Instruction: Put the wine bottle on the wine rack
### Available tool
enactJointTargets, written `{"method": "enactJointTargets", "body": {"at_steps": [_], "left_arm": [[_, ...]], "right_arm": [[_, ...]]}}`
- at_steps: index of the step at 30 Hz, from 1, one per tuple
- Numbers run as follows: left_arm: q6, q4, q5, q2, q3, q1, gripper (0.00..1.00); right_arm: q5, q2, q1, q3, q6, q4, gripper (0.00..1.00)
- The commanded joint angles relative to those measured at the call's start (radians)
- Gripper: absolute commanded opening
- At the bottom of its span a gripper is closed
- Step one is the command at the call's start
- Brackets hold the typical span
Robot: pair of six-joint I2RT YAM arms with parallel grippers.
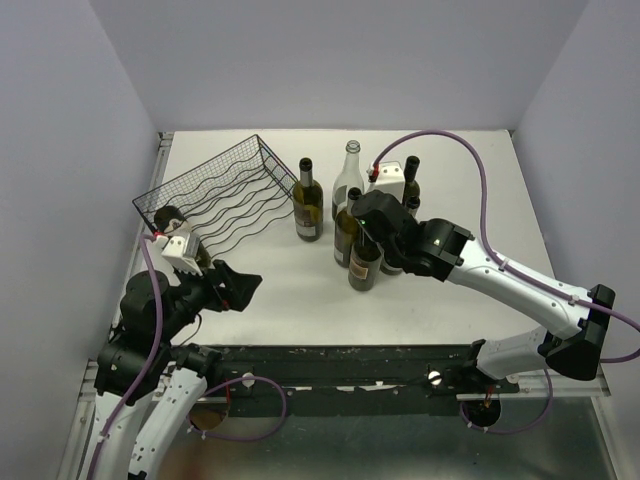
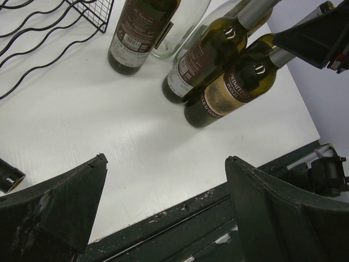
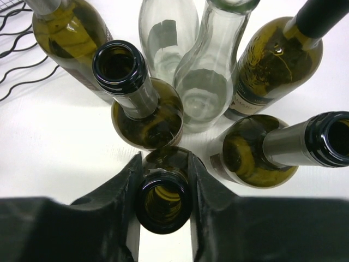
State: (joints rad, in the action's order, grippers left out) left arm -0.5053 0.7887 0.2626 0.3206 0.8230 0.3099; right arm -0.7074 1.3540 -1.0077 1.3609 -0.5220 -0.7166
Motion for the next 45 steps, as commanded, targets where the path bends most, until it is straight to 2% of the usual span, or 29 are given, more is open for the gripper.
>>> {"method": "enactJointTargets", "body": {"at_steps": [1,2,3,7,14,17,32,45], "left_arm": [[0.062,-0.068,0.102,-0.020,-0.027,0.001,0.99],[0.063,-0.081,0.116,-0.020,-0.033,0.001,0.99],[0.065,-0.086,0.131,-0.015,-0.036,0.001,0.99],[0.076,-0.127,0.245,0.038,-0.045,0.001,0.99],[0.045,-0.356,0.424,0.031,-0.139,0.004,0.99],[0.079,-0.371,0.489,0.063,-0.162,0.023,0.99],[0.178,-0.499,0.474,0.138,-0.268,0.238,0.99],[0.229,-0.483,0.428,0.181,-0.288,0.268,0.99]], "right_arm": [[0.029,0.014,0.004,0.035,0.019,-0.021,0.09],[0.040,0.014,0.006,0.053,0.017,-0.035,0.02],[0.054,0.011,0.004,0.061,0.019,-0.040,0.01],[0.149,-0.024,0.006,0.095,0.024,-0.032,0.01],[0.362,-0.064,0.006,0.161,-0.003,-0.021,0.01],[0.454,-0.070,0.006,0.178,-0.019,0.008,0.01],[0.764,-0.047,0.004,0.242,-0.142,0.172,0.01],[0.872,-0.062,0.006,0.259,-0.219,0.244,0.01]]}}
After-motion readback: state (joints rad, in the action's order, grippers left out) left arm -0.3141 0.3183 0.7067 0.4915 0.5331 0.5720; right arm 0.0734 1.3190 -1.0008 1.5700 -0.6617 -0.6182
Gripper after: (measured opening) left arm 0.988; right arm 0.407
